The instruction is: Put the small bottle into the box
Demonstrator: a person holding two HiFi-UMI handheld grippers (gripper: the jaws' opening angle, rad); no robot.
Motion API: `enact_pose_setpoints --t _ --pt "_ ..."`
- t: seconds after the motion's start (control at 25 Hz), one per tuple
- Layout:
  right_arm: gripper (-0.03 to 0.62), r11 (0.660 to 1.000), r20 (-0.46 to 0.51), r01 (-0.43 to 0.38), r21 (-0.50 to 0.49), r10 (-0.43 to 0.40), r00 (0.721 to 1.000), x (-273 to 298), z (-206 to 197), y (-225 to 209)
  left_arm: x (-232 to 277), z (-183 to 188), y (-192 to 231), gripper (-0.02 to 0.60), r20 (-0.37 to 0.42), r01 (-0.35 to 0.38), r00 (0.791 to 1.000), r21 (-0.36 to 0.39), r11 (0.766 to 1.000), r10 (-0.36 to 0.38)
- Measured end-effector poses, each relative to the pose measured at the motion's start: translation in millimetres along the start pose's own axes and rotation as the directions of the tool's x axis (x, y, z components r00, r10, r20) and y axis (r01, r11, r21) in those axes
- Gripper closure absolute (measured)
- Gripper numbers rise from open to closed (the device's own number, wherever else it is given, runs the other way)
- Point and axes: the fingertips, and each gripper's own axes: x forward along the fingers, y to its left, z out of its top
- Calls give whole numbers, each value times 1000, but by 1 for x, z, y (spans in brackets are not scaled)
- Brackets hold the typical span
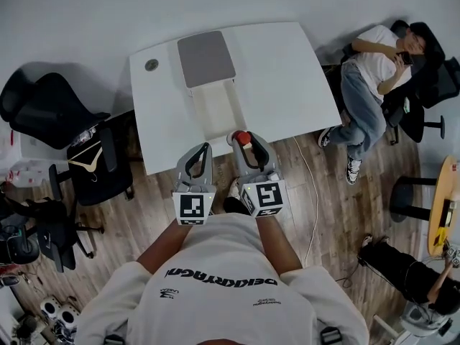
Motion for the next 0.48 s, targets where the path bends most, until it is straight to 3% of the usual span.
enact_pose_setpoints --t 0.48 --pt "461 996 -48 -87 0 87 995 17 -15 -42 37 -11 -20 574 -45 -82 996 -9 997 82"
